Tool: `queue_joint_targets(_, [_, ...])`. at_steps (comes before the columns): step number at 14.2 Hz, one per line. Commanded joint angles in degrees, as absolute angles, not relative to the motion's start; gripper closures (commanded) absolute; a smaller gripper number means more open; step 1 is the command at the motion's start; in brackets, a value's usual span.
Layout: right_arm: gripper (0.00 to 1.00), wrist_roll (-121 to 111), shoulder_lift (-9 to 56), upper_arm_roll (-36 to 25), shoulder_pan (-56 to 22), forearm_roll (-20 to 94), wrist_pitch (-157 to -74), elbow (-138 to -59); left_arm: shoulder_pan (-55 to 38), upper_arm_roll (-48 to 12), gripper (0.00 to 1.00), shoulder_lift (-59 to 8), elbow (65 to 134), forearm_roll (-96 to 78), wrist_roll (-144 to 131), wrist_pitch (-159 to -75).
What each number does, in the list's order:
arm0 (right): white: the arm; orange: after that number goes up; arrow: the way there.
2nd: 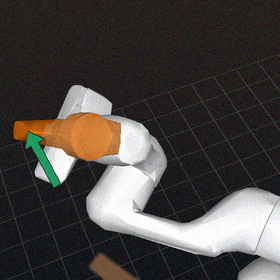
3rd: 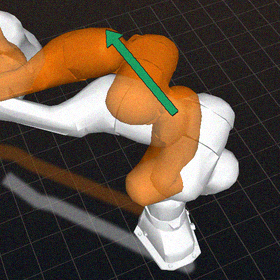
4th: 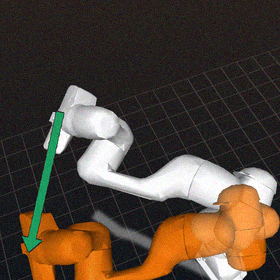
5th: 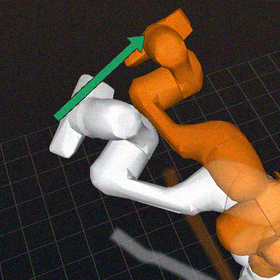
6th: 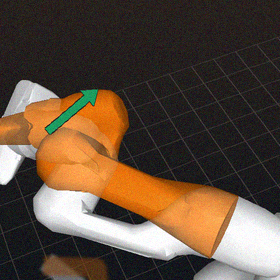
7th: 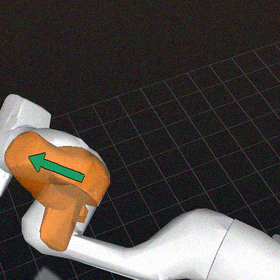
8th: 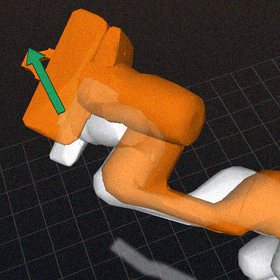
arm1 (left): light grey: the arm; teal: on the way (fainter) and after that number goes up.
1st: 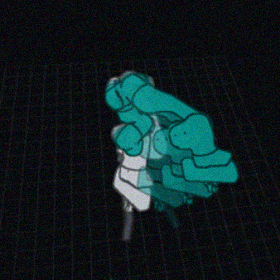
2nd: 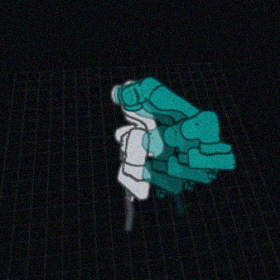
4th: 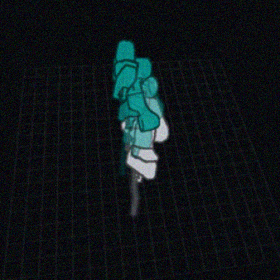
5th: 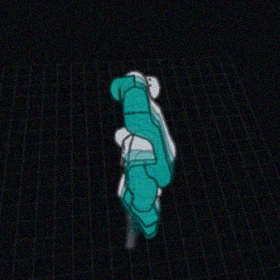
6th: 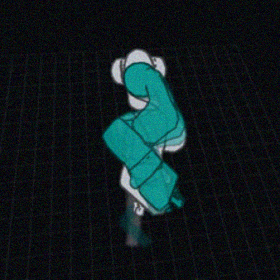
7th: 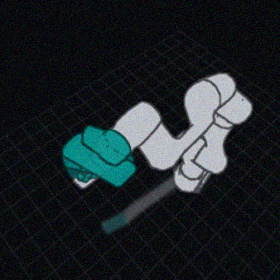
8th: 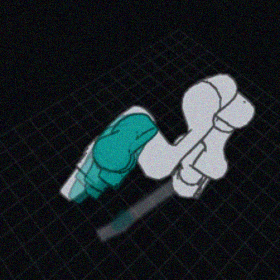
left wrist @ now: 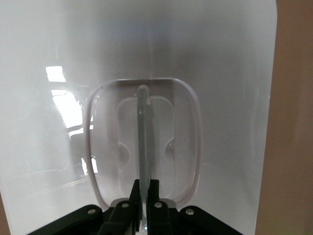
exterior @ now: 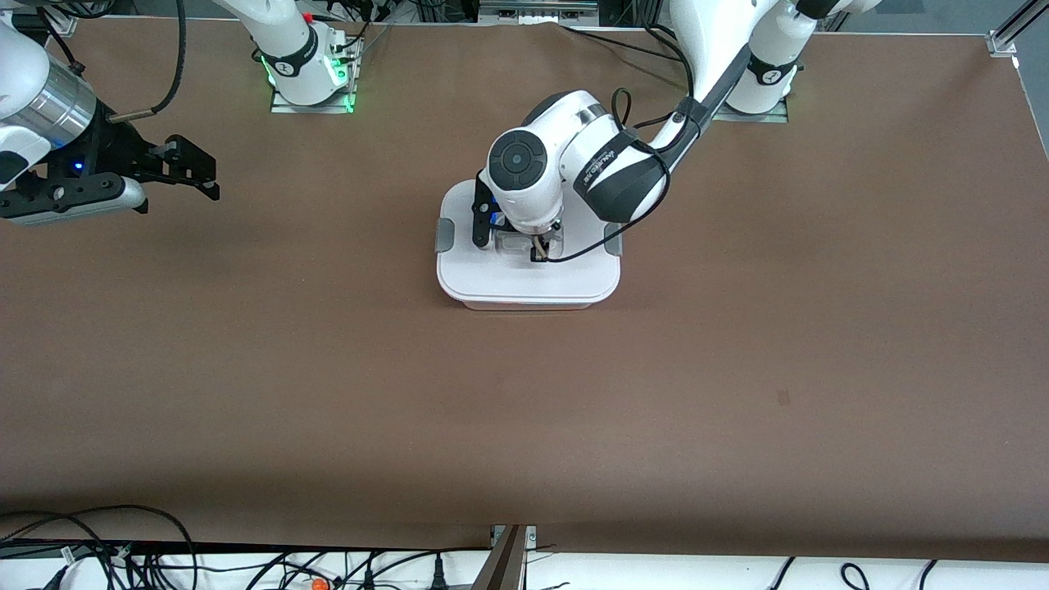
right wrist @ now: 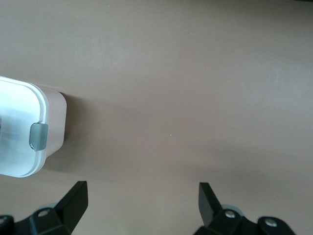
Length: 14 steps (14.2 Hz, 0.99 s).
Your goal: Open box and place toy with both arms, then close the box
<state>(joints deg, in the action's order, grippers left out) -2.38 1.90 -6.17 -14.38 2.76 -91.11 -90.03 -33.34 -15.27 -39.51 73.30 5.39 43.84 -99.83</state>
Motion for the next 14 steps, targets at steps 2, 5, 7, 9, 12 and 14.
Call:
queue_joint_targets(2, [0.00,-1.9,3.9,-6.2,-14.1,4.0,-90.3,-88.9,-33.0,-14.9,0.73,-38.9,74.3,7.5,43.8,-97.4])
queue_joint_targets(5, [0.00,-2.0,4.5,-6.2,-13.7,5.9,-91.1,-88.4,-32.6,-14.9,0.00,-36.6,73.9,7.2,43.5,-96.3])
queue_joint_targets(7, [0.00,-1.9,5.3,-6.2,-13.6,5.9,-91.0,-86.7,-32.6,-14.9,0.00,-33.5,73.3,7.2,40.6,-92.3])
queue_joint_targets(9, [0.00,-1.8,5.4,-6.7,-12.9,6.2,-94.2,-86.7,-32.6,-14.8,0.00,-29.5,73.3,7.3,33.0,-87.6])
queue_joint_targets(12, [0.00,-1.9,5.3,-6.6,-13.1,6.1,-94.7,-87.2,-32.3,-11.9,0.00,-24.5,73.0,8.0,19.7,-84.1])
queue_joint_targets(14, [0.00,-1.9,5.4,-6.7,-12.8,5.3,-94.8,-87.3,-29.4,-7.9,0.00,-21.4,72.9,7.8,17.9,-83.8])
